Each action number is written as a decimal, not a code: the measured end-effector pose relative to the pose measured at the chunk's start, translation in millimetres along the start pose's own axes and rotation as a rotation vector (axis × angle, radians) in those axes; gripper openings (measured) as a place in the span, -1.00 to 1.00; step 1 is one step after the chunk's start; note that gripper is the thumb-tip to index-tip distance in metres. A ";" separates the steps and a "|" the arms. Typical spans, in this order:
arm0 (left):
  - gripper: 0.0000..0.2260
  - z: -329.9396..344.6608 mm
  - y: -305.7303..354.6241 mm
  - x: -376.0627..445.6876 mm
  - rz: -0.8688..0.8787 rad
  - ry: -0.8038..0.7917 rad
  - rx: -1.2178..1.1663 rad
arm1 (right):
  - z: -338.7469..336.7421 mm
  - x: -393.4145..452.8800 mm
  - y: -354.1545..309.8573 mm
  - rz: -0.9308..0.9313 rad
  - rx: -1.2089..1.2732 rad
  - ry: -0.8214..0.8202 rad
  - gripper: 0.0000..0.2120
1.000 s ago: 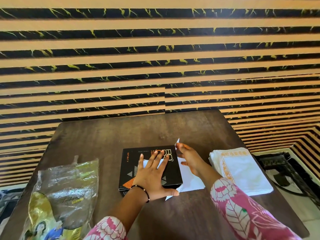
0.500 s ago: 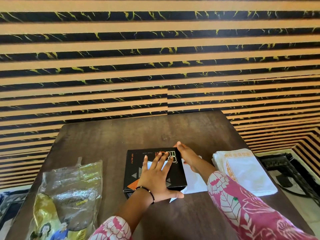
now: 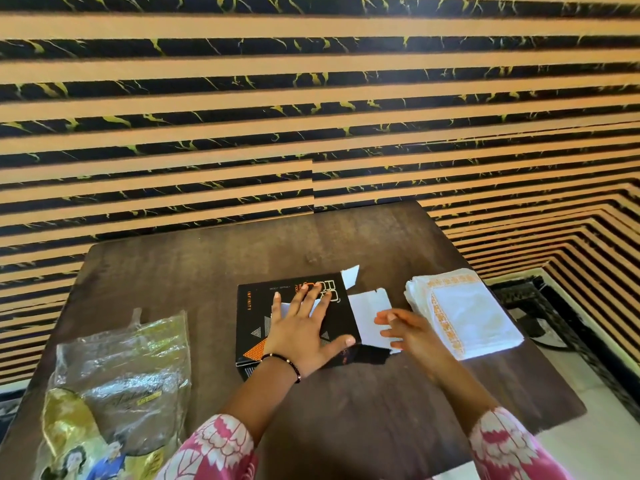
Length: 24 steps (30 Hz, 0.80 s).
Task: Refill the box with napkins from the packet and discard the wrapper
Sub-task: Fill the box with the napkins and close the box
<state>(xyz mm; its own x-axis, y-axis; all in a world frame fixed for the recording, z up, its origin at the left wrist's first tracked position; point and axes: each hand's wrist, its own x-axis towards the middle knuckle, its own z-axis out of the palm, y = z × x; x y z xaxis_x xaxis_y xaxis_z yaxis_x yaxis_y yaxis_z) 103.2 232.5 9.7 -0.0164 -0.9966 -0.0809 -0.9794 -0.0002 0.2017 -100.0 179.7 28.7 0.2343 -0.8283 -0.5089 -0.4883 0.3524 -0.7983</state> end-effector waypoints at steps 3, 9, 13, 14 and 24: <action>-0.17 0.7 1.6 -0.6 -0.008 0.025 0.001 | -11.9 -18.6 25.5 -0.184 0.053 0.266 -0.84; -0.07 3.8 3.3 -3.6 -0.014 0.051 0.034 | -56.7 -2.7 53.5 -0.273 -0.554 0.533 -0.44; -0.07 4.3 1.1 -4.9 -0.021 0.054 0.030 | -74.4 19.3 85.7 -0.144 -1.110 0.305 -0.01; -0.06 3.2 1.1 -2.6 -0.024 0.052 0.017 | -78.1 21.4 91.6 -0.157 -1.143 0.290 0.00; -0.55 -11.8 36.6 -1.3 -0.207 0.228 -0.141 | -93.1 33.4 94.3 -0.278 -1.296 0.262 -0.29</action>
<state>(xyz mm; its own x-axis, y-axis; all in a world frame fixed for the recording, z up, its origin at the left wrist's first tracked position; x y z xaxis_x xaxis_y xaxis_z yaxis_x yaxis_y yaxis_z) 69.7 232.8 28.7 0.2405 -0.9671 0.0831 -0.9198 -0.1997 0.3378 -216.5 144.7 -33.7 0.3591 -0.9139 -0.1892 -0.9211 -0.3798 0.0860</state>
